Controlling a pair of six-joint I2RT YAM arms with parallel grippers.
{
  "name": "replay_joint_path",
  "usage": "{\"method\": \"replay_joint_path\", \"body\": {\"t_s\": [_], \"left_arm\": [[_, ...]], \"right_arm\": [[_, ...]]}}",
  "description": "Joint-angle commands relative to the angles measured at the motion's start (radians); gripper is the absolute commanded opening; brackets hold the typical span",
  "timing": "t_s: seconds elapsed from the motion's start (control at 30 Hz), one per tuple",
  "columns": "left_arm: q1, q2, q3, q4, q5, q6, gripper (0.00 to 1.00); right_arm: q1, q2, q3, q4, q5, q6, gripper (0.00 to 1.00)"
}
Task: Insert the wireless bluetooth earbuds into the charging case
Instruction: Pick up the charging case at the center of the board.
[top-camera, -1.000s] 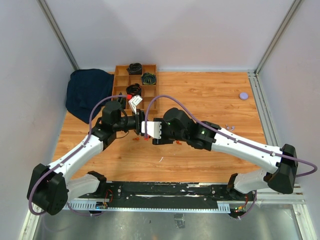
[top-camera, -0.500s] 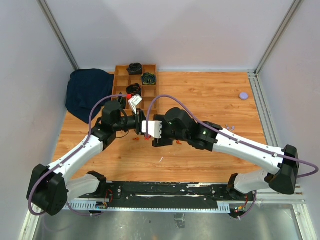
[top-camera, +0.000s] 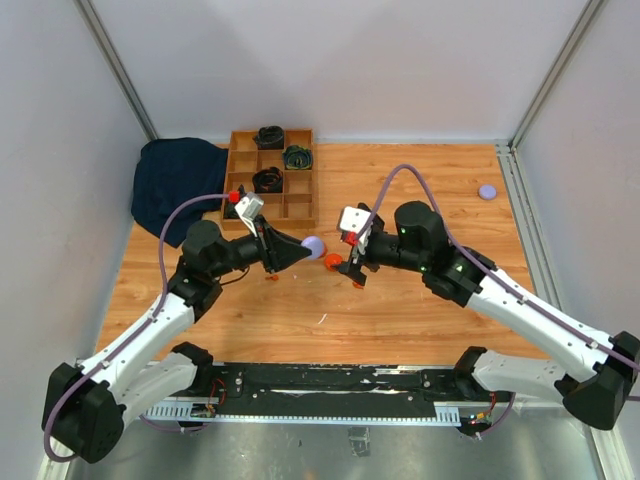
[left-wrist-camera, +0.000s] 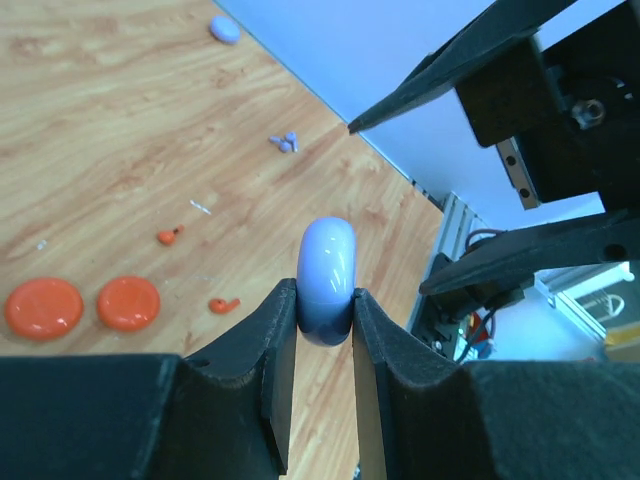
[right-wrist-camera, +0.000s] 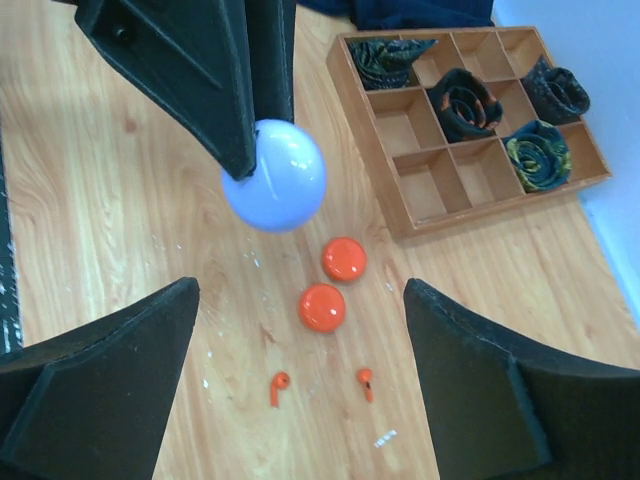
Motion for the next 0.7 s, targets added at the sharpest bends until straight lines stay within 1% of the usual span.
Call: {"method": "replay_joint_path", "body": {"t_s": [0.0, 0.1, 0.17, 0.23, 0.27, 0.37, 0.43, 0.53, 0.6, 0.67], "left_arm": [[-0.007, -0.039, -0.036, 0.160, -0.041, 0.021, 0.06], [-0.008, -0.056, -0.059, 0.216, -0.046, 0.024, 0.05], [-0.009, -0.067, -0.077, 0.260, -0.048, 0.026, 0.05], [-0.012, -0.080, -0.099, 0.316, -0.048, 0.027, 0.04], [-0.013, -0.087, -0.110, 0.344, -0.048, 0.026, 0.04], [-0.017, -0.109, -0.142, 0.430, -0.058, 0.027, 0.03], [-0.018, -0.120, -0.163, 0.471, -0.060, 0.029, 0.03], [-0.025, -0.137, -0.189, 0.532, -0.055, 0.027, 0.03], [-0.031, -0.145, -0.203, 0.576, -0.052, 0.022, 0.02], [-0.041, -0.148, -0.217, 0.623, -0.051, 0.011, 0.02]], "right_arm": [[-0.064, -0.059, -0.110, 0.230, -0.148, 0.188, 0.87], [-0.093, -0.093, -0.181, 0.353, -0.146, 0.262, 0.91], [-0.097, -0.110, -0.233, 0.436, -0.091, 0.298, 0.93], [-0.101, -0.129, -0.295, 0.541, -0.069, 0.340, 0.99], [-0.110, -0.134, -0.304, 0.550, -0.078, 0.358, 0.99], [-0.171, -0.114, -0.281, 0.528, -0.218, 0.421, 0.99], [-0.199, -0.106, -0.303, 0.604, -0.312, 0.482, 0.99], [-0.208, -0.099, -0.343, 0.726, -0.352, 0.536, 1.00], [-0.209, -0.091, -0.357, 0.790, -0.362, 0.563, 0.98], [-0.209, -0.070, -0.358, 0.845, -0.404, 0.595, 0.97]]}}
